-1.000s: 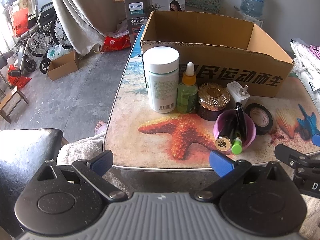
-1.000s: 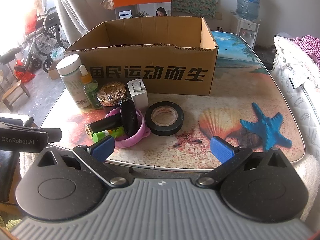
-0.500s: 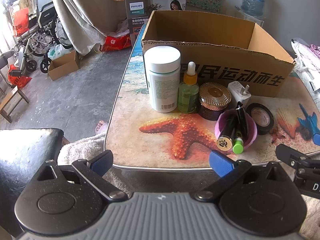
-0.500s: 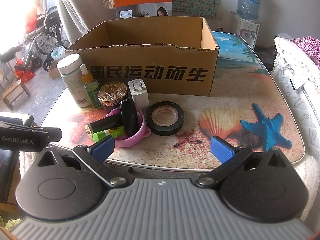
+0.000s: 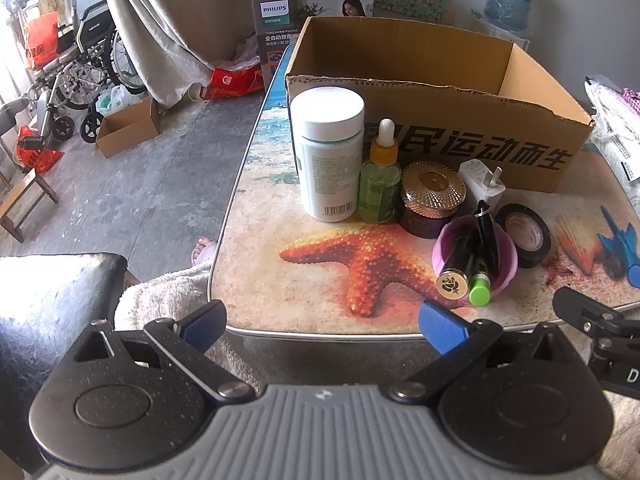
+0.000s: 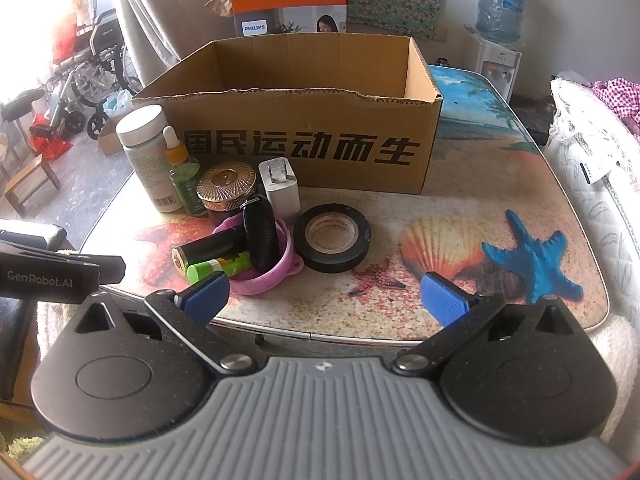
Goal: Organize rigid objects
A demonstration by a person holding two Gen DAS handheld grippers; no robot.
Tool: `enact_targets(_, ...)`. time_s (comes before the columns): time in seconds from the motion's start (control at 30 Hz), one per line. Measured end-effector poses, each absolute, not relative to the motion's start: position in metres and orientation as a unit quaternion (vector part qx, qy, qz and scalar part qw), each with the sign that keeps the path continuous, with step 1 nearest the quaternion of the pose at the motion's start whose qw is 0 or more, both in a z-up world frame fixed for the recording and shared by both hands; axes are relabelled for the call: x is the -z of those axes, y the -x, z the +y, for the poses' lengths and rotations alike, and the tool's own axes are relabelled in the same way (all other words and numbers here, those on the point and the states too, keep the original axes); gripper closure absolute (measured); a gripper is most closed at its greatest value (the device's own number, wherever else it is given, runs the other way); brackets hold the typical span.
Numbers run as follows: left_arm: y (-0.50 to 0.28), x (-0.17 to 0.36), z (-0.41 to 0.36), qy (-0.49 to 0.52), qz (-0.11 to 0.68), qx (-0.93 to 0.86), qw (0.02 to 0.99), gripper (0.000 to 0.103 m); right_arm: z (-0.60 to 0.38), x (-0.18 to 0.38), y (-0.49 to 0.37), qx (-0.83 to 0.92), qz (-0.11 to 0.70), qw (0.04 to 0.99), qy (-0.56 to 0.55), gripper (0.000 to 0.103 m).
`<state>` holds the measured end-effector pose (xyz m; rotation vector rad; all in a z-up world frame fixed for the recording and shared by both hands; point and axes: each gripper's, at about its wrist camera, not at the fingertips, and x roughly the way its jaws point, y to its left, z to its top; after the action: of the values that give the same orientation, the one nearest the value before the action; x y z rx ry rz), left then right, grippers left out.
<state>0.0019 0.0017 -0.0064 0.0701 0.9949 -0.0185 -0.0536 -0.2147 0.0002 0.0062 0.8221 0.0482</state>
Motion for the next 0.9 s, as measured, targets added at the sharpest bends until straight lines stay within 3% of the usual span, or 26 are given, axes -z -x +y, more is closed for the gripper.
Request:
enact_targets(0.37,-0.006,0.010,0.000,-0.033,0.479,0.016,0.877,0.000,-0.214,0.001,0.051,-0.026,0.396,0.918,0.002,0.001)
enact_targets(0.7,-0.009,0.003,-0.007,-0.013,0.425,0.097,0.900,0.001,-0.243,-0.010,0.048,-0.054,0.334,0.940,-0.046,0.001)
enact_targets(0.9,-0.026,0.012,-0.016,0.014,0.439,0.167,0.883,0.013,-0.264,-0.010,0.044,-0.093,0.323,0.932,-0.132,0.003)
